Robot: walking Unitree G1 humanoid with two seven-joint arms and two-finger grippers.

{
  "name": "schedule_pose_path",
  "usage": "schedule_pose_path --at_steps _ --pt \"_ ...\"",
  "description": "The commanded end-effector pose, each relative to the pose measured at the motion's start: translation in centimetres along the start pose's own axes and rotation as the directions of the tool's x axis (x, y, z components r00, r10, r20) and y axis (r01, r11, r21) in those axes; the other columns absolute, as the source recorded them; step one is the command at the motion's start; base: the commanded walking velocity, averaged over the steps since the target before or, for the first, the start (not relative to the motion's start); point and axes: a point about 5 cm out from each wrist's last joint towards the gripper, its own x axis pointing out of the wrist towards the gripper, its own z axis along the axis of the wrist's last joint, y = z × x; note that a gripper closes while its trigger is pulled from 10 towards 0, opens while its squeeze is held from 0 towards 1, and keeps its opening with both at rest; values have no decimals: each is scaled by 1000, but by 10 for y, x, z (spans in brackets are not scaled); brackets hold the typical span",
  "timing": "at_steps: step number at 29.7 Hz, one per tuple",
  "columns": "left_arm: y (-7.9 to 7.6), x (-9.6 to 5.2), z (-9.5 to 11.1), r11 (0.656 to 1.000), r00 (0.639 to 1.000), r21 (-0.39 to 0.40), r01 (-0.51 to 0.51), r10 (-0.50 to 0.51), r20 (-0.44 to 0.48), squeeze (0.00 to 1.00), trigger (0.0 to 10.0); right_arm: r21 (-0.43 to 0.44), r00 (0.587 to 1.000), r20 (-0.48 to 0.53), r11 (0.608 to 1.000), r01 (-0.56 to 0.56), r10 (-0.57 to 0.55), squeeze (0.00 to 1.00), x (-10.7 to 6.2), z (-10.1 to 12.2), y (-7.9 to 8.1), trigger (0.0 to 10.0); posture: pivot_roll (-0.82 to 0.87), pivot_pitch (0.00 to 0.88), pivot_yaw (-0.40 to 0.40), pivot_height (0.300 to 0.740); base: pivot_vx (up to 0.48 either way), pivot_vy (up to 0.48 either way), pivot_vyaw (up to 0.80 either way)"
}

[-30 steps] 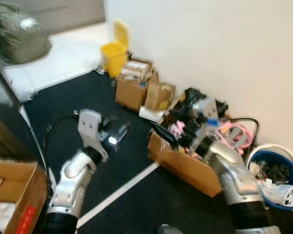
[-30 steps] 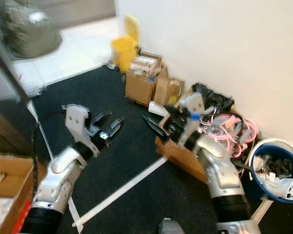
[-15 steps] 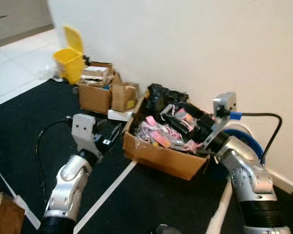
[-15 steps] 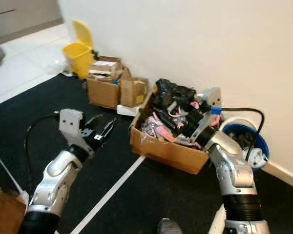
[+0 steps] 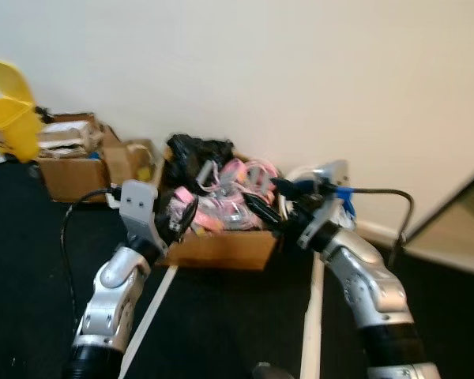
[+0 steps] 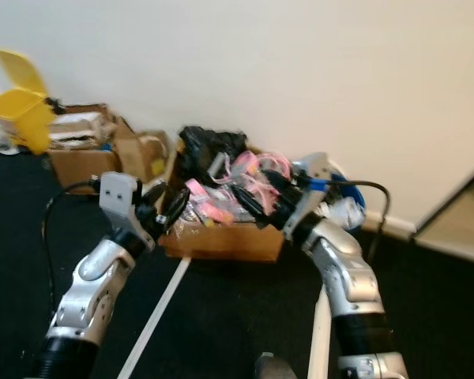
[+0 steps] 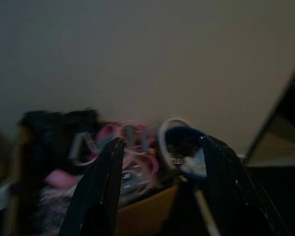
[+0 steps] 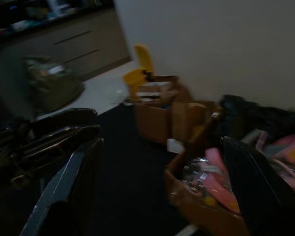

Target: Picking trash to rubbish bin

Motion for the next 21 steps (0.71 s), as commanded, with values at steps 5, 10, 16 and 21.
schedule_pose_path --at_steps 5,10,16,21 --pt "0 2 -2 1000 1000 -2 -1 1 1 0 10000 -19 999 11 999 46 -46 0 -3 4 -10 10000 20 0 -21 740 0 0 -788" --pt "1 3 -1 1000 1000 5 -12 12 6 0 10000 -28 999 10 998 51 -50 0 -3 3 -11 10000 19 0 -22 740 0 0 -788" --pt "2 4 0 1000 1000 13 -23 23 12 0 10000 -33 999 9 998 49 -49 0 -3 3 -11 10000 19 0 -22 740 0 0 -788" --pt "2 4 0 1000 1000 9 -22 22 19 0 10000 -38 999 12 998 49 -48 0 -2 4 -11 10000 17 0 -22 740 0 0 -788"
